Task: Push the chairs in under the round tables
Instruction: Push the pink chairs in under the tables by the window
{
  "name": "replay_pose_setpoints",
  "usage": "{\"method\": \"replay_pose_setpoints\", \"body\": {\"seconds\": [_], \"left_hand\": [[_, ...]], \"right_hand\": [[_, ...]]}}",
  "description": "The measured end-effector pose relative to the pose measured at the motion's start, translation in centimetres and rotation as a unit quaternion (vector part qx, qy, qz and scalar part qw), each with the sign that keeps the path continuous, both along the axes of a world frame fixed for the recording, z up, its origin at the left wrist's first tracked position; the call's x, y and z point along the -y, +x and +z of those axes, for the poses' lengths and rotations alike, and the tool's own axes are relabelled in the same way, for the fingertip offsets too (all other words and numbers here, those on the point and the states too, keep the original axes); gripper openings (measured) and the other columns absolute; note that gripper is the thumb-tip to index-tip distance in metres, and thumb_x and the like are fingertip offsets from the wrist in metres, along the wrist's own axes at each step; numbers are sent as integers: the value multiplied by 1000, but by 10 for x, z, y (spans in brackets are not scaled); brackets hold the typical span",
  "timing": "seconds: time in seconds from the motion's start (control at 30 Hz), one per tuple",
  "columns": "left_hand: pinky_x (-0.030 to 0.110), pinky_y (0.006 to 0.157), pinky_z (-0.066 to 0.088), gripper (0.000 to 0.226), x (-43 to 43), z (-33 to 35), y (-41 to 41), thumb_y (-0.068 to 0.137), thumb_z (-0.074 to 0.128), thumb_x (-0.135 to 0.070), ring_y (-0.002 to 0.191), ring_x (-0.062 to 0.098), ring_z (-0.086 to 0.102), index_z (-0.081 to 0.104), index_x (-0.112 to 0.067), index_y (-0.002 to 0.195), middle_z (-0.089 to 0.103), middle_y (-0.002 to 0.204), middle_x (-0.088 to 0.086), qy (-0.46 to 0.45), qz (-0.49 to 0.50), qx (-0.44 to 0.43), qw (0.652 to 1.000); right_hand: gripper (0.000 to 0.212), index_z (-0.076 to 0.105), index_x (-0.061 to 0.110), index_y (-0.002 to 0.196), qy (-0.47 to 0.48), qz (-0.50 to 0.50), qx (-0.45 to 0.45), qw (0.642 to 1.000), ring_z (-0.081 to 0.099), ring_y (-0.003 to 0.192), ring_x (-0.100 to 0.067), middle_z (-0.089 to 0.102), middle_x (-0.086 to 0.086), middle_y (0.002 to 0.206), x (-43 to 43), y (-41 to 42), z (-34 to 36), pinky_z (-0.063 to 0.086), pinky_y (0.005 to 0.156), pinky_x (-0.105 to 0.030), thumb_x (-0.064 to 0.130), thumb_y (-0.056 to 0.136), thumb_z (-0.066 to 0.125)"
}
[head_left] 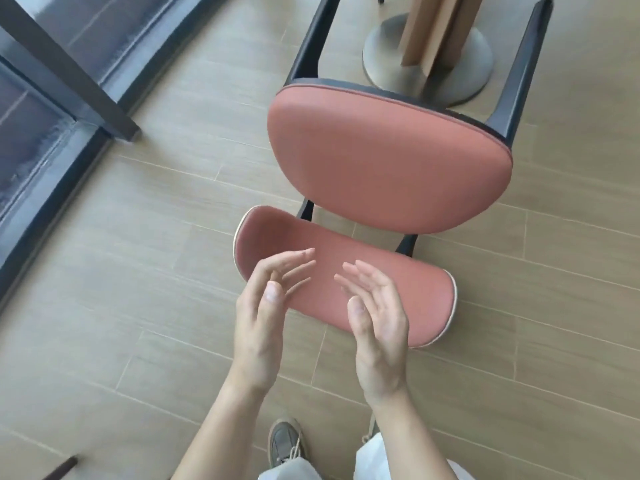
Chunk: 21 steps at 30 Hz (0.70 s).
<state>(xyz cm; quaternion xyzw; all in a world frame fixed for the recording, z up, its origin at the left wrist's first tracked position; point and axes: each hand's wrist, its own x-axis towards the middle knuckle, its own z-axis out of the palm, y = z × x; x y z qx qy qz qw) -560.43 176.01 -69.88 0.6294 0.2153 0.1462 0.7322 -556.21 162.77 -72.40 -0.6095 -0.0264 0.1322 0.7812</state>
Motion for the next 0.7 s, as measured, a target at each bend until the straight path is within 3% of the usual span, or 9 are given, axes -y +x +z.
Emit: {"method": "replay_pose_setpoints", "body": {"seconds": [0.13,0.23,0.33,0.43,0.6,0.7], "left_hand": [[48,110,51,59,0,-59,9,93,60,-79,135,38,66,71,-32,128,68,143,16,14,-20,-7,1000],[43,108,53,59,-13,-122,21,94,59,-79,135,38,66,70,-33,129,68,144,15,16,-14,-12,1000],[36,106,55,58,-26,-188,26,92,62,-79,134,36,67,70,-34,128,70,143,13,23,-2,-9,1000],[35,104,56,59,-29,-257,26,89,64,-81,133,32,69,71,-37,128,71,142,9,10,-11,-14,1000],[43,108,52,67,-25,-359,24,79,66,-88,132,29,69,70,-43,129,71,144,4,-54,-21,-37,998],[46,112,50,58,-22,-411,23,83,65,-83,131,26,70,70,-46,128,72,142,2,-93,4,-65,994]], "right_hand": [[57,59,15,135,-5,-21,-2,1000,72,127,-24,70,-6,138,-4,2,-55,54,103,-24,46,89,70],[82,59,12,137,-14,-41,6,999,73,124,-25,71,-7,137,-11,12,-112,54,102,-24,75,86,72],[87,59,13,137,-15,-42,7,999,74,122,-25,74,-5,130,-11,16,-178,55,102,-25,81,85,68],[81,60,13,137,-19,-48,3,999,74,121,-26,74,-5,128,-12,16,-251,55,102,-26,77,87,69],[57,60,12,134,-20,-79,-23,996,75,117,-22,72,-11,128,-23,10,-357,56,100,-26,49,90,63],[50,63,15,129,-26,-95,-43,994,76,115,-24,74,-9,126,-29,-3,-414,58,102,-31,47,91,60]]}}
